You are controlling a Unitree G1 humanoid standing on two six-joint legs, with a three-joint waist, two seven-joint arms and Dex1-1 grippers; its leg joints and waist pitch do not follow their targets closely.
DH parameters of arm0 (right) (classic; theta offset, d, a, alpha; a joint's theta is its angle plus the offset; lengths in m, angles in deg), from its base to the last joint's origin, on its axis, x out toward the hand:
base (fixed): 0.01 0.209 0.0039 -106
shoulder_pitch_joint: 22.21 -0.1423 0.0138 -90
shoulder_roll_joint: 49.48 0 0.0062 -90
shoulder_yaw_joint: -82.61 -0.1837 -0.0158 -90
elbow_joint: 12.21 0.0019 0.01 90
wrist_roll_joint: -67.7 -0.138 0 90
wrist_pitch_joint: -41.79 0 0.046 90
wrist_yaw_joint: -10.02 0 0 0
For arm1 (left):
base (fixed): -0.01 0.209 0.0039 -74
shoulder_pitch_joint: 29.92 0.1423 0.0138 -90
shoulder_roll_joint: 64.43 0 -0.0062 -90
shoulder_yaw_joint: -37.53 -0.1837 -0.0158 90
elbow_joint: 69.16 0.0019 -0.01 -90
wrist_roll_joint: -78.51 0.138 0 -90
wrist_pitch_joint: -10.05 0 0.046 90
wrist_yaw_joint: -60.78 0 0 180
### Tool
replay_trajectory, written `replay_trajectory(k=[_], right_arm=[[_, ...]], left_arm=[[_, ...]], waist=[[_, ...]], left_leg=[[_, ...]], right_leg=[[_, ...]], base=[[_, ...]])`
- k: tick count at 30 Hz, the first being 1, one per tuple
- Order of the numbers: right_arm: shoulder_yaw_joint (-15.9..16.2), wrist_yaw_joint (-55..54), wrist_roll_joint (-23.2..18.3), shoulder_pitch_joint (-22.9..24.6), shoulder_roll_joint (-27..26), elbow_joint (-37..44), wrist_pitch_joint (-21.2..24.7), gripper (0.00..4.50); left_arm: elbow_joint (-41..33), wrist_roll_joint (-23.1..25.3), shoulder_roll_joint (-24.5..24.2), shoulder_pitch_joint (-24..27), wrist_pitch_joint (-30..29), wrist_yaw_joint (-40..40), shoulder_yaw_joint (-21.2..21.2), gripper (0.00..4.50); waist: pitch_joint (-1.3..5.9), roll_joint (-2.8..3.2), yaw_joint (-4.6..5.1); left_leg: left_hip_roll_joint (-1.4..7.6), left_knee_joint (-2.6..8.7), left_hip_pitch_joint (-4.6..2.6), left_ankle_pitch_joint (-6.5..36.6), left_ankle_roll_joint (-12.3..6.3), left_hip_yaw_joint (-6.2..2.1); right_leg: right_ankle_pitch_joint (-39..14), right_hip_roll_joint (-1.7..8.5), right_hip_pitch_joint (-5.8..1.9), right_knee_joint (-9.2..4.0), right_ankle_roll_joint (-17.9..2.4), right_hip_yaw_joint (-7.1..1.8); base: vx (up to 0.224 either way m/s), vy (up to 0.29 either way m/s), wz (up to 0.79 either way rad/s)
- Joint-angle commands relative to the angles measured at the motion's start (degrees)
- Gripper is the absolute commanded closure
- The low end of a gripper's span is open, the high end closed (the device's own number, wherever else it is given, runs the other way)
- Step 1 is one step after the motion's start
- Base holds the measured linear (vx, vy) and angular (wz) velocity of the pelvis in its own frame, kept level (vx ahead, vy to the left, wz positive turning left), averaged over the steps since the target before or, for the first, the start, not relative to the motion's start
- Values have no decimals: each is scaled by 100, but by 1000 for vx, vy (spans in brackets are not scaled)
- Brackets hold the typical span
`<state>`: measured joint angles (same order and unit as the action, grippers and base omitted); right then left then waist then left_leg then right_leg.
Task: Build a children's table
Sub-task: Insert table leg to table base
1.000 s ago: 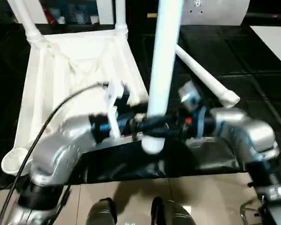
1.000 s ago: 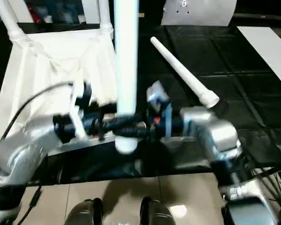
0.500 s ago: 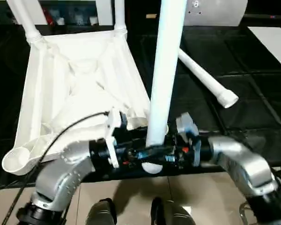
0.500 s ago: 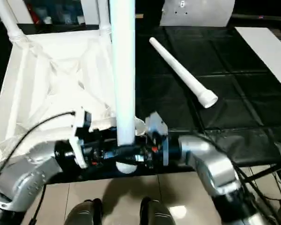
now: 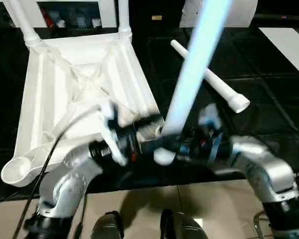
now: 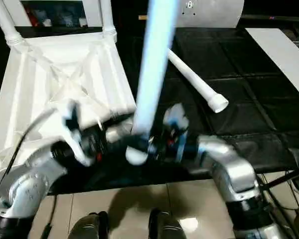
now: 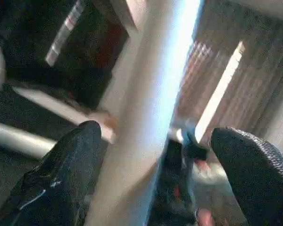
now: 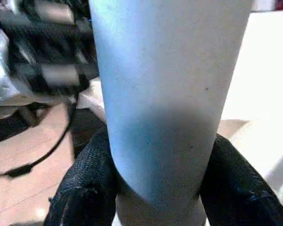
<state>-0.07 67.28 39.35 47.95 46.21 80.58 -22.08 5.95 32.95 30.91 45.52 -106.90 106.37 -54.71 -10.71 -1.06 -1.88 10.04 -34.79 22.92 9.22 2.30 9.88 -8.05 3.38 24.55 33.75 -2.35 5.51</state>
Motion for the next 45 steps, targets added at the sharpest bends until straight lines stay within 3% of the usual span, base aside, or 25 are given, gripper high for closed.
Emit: replay_trajectory(k=[1, 5, 9, 12, 13, 14, 17, 18, 20, 22, 26, 31, 35, 36, 38, 45], right_arm=[[-100, -138, 35, -97, -7, -39, -12, 257], [-159, -497, 204, -311, -128, -122, -44, 257], [-157, -675, 249, -385, -236, -70, -39, 257], [-140, -708, 254, -401, -256, -86, -49, 257], [-123, -753, 282, -413, -273, -109, -62, 257], [-123, -753, 282, -413, -273, -109, -62, 257], [-89, -903, 376, -452, -323, -164, -78, 257], [-84, -914, 385, -456, -322, -167, -75, 257], [-45, -918, 440, -464, -298, -179, -78, 257], [6, -895, 504, -463, -264, -199, -99, 257], [62, -882, 559, -460, -241, -220, -114, 257], [114, -870, 604, -468, -272, -190, -104, 257], [138, -871, 624, -467, -288, -189, -117, 257], [145, -869, 623, -463, -295, -181, -115, 257], [141, -857, 638, -462, -303, -181, -115, 257], [177, -832, 654, -462, -307, -198, -125, 257]], left_arm=[[-82, -138, 86, -116, 104, -297, 232, 22], [131, 29, 314, -487, 328, -968, 635, 22], [650, 1351, 45, -913, 281, -2050, 586, 22], [667, 1567, -36, -982, 240, -2208, 476, 22], [545, 1545, -42, -976, 226, -2117, 382, 22], [545, 1545, -42, -976, 226, -2117, 382, 22], [17, 795, 73, -716, 164, -1512, 315, 22], [-31, 755, 56, -677, 164, -1428, 294, 22], [-184, 685, -36, -542, 130, -1171, 192, 11], [-306, 603, -86, -446, 96, -997, 123, 11], [-403, 618, -151, -400, 22, -912, 11, 4], [-163, 1391, -360, -480, 136, -1067, -407, 0], [-18, 1590, -306, -500, 148, -1216, -492, 0], [9, 1570, -247, -513, 188, -1243, -445, 46], [19, 1527, -223, -529, 180, -1253, -422, 57], [52, 1672, -236, -537, 332, -1166, -473, 57]], waist=[[493, -16, 0], [520, -26, -4], [561, -20, 0], [593, -1, -10], [610, 13, -25], [617, 10, -30], [630, 8, -61], [631, 11, -72], [612, 5, -69], [580, 9, -53], [561, 1, -31], [547, 3, -13], [556, 13, -14], [570, 11, -14], [571, 11, -21], [596, 14, -30]], left_leg=[[259, 388, -136, 1447, -248, -137], [256, 381, -129, 1270, -277, -130], [274, 384, -135, 1121, -345, -143], [284, 371, -139, 967, -390, -138], [302, 364, -131, 822, -434, -131], [304, 360, -123, 774, -451, -128], [306, 348, -93, 678, -476, -110], [307, 348, -90, 670, -478, -106], [298, 348, -90, 762, -488, -98], [290, 364, -106, 979, -399, -99], [292, 377, -126, 1192, -282, -111], [285, 391, -143, 1360, -199, -134], [285, 385, -149, 1373, -174, -136], [281, 377, -129, 1333, -172, -133], [288, 377, -127, 1310, -179, -135], [297, 367, -109, 1098, -297, -126]], right_leg=[[-2984, 491, -343, -556, -531, -304], [-2785, 473, -350, -522, -499, -314], [-2503, 454, -351, -473, -400, -327], [-2212, 476, -361, -436, -526, -337], [-1877, 484, -367, -393, -742, -350], [-1773, 486, -371, -381, -812, -354], [-1499, 509, -393, -335, -1092, -368], [-1475, 518, -392, -319, -1160, -369], [-1592, 497, -380, -343, -1109, -367], [-2070, 487, -369, -400, -911, -353], [-2448, 482, -352, -439, -746, -347], [-2806, 487, -333, -501, -486, -343], [-2795, 492, -330, -502, -481, -340], [-2722, 496, -349, -494, -515, -341], [-2653, 498, -345, -486, -560, -344], [-2152, 490, -365, -417, -771, -359]], base=[[0, 0, 0], [0, 0, 0], [0, 0, 0], [0, 0, 0], [0, 0, 0], [0, 0, 0], [0, 0, 0], [0, 0, 0], [0, 0, 0], [0, 0, 0], [0, 0, 0], [0, 0, 0], [0, 0, 0], [0, 0, 0], [0, 0, 0], [0, 0, 0]])
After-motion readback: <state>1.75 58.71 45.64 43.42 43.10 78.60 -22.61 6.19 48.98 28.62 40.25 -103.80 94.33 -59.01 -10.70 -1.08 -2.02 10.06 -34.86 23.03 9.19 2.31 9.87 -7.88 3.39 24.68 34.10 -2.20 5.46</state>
